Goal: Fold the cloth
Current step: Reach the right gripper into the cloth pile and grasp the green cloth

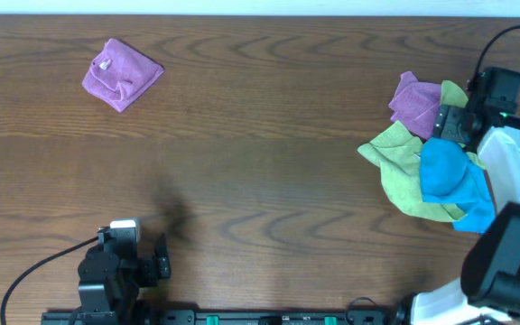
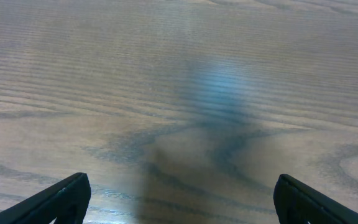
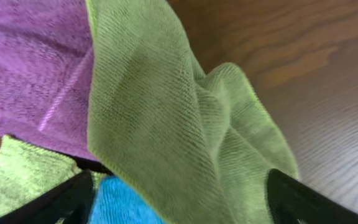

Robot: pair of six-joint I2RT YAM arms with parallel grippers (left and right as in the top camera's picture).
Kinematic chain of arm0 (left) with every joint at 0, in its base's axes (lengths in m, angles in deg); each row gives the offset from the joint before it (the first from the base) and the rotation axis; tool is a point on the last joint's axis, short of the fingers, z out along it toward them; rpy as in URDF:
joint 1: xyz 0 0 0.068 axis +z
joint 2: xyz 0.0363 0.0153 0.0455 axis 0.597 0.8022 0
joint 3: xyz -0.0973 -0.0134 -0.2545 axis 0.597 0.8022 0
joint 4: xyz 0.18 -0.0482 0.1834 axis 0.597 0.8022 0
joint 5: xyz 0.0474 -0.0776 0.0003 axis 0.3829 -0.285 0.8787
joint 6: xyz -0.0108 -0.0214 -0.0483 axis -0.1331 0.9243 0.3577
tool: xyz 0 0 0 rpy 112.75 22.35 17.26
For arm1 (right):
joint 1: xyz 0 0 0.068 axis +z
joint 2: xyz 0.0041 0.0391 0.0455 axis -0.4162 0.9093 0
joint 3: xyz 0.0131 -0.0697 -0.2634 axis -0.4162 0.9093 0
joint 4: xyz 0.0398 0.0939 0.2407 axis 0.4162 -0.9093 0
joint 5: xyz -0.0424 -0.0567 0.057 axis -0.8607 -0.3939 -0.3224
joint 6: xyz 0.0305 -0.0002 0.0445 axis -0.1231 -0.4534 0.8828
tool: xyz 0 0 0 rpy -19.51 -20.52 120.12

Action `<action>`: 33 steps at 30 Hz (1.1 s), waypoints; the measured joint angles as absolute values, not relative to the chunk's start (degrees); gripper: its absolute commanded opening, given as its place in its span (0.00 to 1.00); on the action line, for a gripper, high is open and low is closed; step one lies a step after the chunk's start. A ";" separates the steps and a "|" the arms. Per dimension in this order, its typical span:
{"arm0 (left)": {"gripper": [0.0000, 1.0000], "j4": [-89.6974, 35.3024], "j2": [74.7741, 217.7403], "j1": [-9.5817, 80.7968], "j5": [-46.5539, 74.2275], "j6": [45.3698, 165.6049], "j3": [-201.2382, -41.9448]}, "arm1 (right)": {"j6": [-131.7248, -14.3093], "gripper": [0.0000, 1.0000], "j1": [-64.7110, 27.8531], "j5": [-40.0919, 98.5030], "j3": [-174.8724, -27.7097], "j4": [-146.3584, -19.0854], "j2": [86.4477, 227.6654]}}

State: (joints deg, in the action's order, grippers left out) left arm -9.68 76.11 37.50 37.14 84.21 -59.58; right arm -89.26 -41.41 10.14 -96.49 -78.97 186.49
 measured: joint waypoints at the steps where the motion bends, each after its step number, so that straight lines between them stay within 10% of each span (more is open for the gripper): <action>1: 0.95 -9.68 76.11 37.50 37.14 84.23 -59.58 | -89.26 0.78 -41.41 10.16 -96.49 -78.78 187.12; 4: 0.95 -9.66 76.11 37.50 37.14 84.23 -59.58 | -89.13 0.71 -41.41 10.24 -96.49 -78.54 188.85; 8: 0.95 -9.68 76.11 37.50 37.14 84.23 -59.58 | -89.41 0.25 -41.41 10.77 -96.49 -78.45 190.29; 11: 0.95 -9.68 76.11 37.50 37.14 84.23 -59.58 | -89.26 0.09 -41.41 10.75 -96.49 -77.47 190.20; 33: 0.95 -9.68 76.11 37.50 37.14 84.21 -59.58 | -92.54 0.01 -41.41 7.08 -97.06 -76.66 167.58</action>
